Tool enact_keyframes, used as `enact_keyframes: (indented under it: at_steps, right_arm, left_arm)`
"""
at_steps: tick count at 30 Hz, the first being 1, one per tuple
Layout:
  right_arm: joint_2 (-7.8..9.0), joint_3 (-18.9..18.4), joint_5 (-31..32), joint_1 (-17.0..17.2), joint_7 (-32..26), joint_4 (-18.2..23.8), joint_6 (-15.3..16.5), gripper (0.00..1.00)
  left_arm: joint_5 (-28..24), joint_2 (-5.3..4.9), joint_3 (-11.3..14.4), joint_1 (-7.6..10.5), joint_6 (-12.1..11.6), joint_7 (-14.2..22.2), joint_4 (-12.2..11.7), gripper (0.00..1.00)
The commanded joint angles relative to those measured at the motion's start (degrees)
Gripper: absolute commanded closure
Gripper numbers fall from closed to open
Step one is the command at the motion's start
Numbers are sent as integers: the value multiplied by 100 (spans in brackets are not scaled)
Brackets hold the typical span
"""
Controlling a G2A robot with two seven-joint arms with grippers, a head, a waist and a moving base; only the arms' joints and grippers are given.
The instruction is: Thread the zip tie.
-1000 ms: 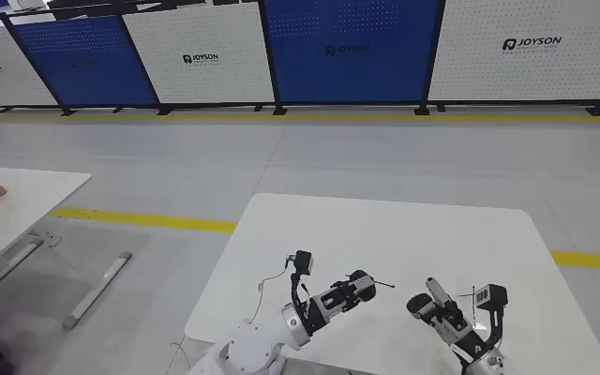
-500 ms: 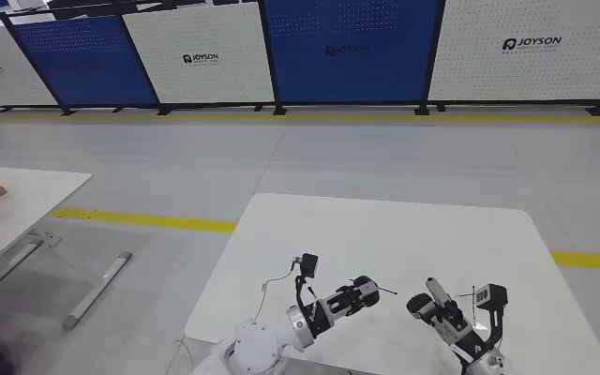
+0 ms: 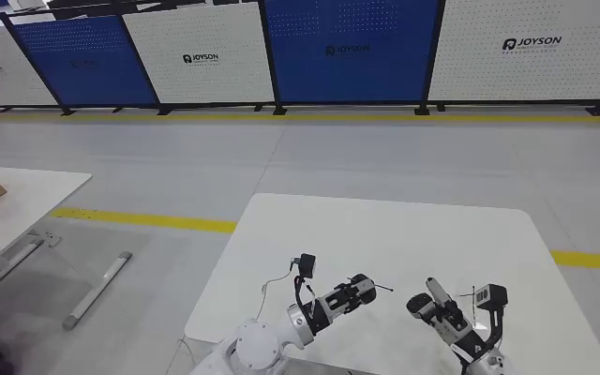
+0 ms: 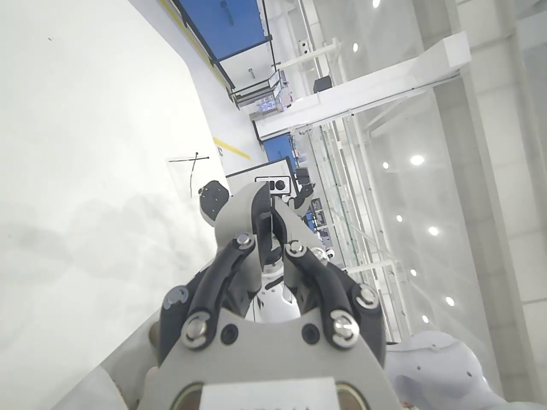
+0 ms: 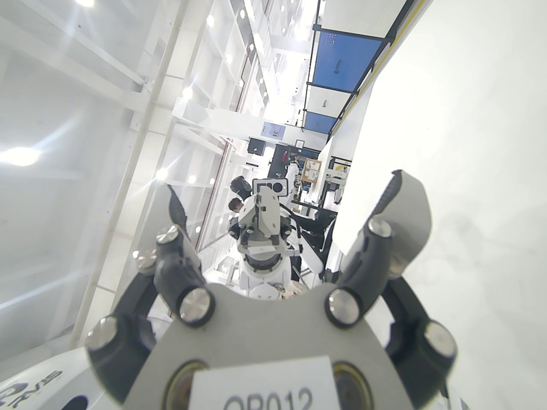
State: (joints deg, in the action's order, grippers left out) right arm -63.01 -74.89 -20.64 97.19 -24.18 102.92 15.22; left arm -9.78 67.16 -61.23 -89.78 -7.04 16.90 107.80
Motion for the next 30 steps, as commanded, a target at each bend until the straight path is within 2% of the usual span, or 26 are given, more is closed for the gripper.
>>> enact_keyframes:
  at_steps: [1, 5, 7, 9, 16, 18, 24, 30]
  right_arm:
    - [0, 0, 0, 0, 0, 0, 0, 0]
    - [0, 0, 0, 0, 0, 0, 0, 0]
    - [0, 0, 0, 0, 0, 0, 0, 0]
    - [0, 0, 0, 0, 0, 0, 0, 0]
    - [0, 0, 0, 0, 0, 0, 0, 0]
    - [0, 0, 0, 0, 0, 0, 0, 0]
    - [0, 0, 0, 0, 0, 0, 0, 0]
    - [0, 0, 0, 0, 0, 0, 0, 0]
  left_arm:
    - [-91, 5, -2, -5, -161, -39, 82, 100]
    - [-298, -1, -52, -111, -660, -9, 349, 100]
    - [-525, -10, -68, -183, -951, 165, 474, 100]
    - [-643, -33, -138, -228, -1094, 364, 514, 100]
    - [-589, -47, -185, -251, -1083, 409, 541, 100]
    - [-511, -43, -175, -232, -1024, 325, 492, 100]
    - [-29, -3, 92, -117, -806, -22, 125, 100]
    - [-142, 48, 331, 71, -763, -67, -327, 100]
